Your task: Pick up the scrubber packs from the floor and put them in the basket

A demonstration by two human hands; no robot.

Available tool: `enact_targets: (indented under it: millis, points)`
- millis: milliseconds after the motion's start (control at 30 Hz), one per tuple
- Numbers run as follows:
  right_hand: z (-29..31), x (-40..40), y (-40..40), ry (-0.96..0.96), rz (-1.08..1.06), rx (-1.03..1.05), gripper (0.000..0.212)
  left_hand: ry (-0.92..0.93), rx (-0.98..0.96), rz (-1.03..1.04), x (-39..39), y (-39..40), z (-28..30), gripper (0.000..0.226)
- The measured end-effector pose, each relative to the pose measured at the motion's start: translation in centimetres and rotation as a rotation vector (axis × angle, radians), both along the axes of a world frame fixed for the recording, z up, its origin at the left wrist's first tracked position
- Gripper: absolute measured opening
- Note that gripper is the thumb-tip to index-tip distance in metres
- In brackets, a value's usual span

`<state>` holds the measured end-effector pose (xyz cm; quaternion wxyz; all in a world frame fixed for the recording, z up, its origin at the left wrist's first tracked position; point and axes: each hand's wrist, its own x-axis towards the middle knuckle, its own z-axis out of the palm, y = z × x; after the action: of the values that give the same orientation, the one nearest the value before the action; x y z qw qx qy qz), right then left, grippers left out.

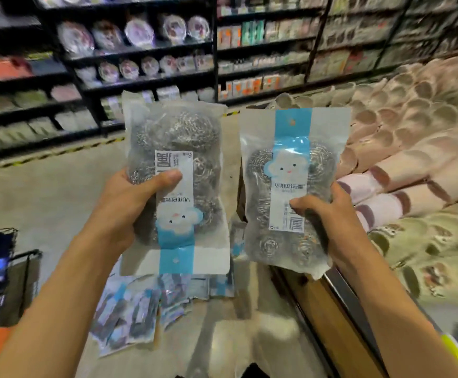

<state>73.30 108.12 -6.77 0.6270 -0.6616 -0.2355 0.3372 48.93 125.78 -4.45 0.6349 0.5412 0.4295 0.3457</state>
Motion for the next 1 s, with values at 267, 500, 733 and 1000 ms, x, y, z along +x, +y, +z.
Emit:
enact_targets:
  millis: [267, 500, 733, 1000]
  points:
    - [4.4, -1.1, -6.3, -0.029, -0.173, 0.086, 0.033, -0.054, 0.031, -0.231, 2.7, -1.7, 3.7, 0.044]
    - [5.4, -7.3, -12.3, -0.06, -0.552, 0.094, 0.027, -0.09, 0.037, -0.582, 5.5, -2.5, 5.1, 0.053]
    - [5.8, -16.3, -22.1, -0.035, -0.945, 0.036, 0.038, -0.083, -0.06, -0.945, 8.2, -10.5, 4.4, 0.025]
    - [6.4, -28.2, -35.7, -0.037, -1.457, 0.033, 0.038, -0.047, -0.127, -1.351, 8.7, -27.4, 4.2, 0.021]
